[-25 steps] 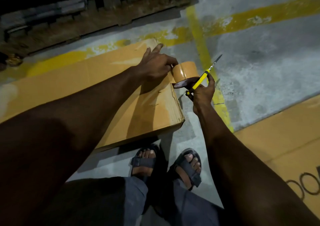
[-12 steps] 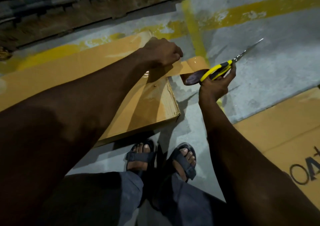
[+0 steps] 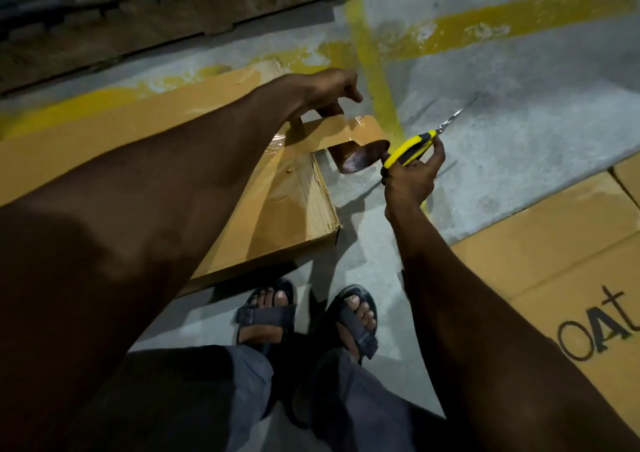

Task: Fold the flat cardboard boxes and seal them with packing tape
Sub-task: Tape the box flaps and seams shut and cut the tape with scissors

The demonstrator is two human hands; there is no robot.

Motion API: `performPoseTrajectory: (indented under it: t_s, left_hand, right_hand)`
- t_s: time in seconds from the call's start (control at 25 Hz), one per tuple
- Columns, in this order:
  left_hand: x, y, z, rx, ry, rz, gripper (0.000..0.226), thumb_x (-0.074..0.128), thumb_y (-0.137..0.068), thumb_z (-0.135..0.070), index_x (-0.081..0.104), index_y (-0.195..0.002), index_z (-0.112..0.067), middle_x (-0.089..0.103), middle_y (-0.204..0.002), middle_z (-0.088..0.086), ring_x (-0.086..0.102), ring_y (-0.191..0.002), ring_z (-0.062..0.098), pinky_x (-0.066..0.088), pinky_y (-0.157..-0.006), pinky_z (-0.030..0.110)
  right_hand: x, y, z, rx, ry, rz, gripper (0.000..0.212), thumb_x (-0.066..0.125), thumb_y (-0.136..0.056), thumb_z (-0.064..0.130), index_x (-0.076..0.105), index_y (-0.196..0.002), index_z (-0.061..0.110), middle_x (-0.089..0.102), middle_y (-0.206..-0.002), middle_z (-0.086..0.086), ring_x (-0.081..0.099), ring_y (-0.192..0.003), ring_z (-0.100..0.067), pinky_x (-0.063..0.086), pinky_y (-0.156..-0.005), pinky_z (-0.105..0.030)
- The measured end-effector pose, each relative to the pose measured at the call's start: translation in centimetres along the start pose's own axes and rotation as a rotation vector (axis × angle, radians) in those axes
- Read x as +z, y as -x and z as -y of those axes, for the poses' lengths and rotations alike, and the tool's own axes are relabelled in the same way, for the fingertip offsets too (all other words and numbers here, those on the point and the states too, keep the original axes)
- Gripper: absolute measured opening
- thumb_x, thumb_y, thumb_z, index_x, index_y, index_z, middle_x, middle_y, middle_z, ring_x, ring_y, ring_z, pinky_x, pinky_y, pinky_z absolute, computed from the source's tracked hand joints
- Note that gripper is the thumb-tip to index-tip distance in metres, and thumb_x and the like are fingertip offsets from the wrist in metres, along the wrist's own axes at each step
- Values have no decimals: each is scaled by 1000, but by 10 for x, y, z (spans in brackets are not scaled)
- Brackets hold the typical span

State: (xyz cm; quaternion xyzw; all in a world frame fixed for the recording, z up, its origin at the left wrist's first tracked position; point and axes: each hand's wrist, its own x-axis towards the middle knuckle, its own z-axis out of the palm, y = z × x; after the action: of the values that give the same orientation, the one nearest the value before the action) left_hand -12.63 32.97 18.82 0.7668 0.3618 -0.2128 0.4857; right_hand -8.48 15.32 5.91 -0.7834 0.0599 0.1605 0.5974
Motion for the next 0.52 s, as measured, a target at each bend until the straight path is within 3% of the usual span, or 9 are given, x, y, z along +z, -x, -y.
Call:
performPoseTrajectory:
  t_s: [0.08, 0.2, 0.28, 0.4, 0.52]
  left_hand:
    - [-2, 0, 3, 44, 68, -8, 50, 25, -100, -30, 46, -143, -14, 34, -154, 9, 58, -102, 20, 41, -77, 24]
    - [-3, -2, 8, 57, 107, 19, 53, 24, -98, -33, 45, -143, -15, 27, -157, 10, 58, -96, 15, 41, -88, 28]
    - [-1, -1, 9, 55, 110, 43, 58, 22, -94, -39, 43, -144, -18, 31, -155, 13, 57, -97, 19, 37, -98, 32]
    - [3, 8, 7, 94, 177, 20, 54, 17, -98, -35, 40, -142, -14, 29, -156, 4, 48, -79, 13, 38, -84, 26]
    - [4, 14, 8, 115, 238, 5, 56, 18, -96, -35, 38, -143, -11, 28, -156, 3, 38, -71, 12, 33, -76, 28]
  right_hand:
    - [-20, -2, 2, 71, -79, 161, 90, 88, -67, 28, 32, -138, 34, 70, -82, -2, 68, -70, -20, 54, -64, -39]
    - [-53, 18, 17, 100, -109, 416, 60, 82, -78, 16, 41, -123, 12, 67, -74, 0, 62, -53, -18, 46, -54, -33]
    - [-72, 39, 27, 24, -3, 588, 60, 81, -73, 25, 45, -117, 6, 64, -71, 2, 66, -53, -19, 49, -52, -33]
    - [-90, 61, 40, -21, 141, 832, 52, 78, -76, 21, 45, -115, 9, 64, -66, 6, 67, -56, -21, 53, -56, -46]
    - [-100, 78, 42, -23, 214, 990, 58, 83, -74, 25, 45, -116, 12, 61, -71, -5, 66, -58, -25, 52, -60, -54]
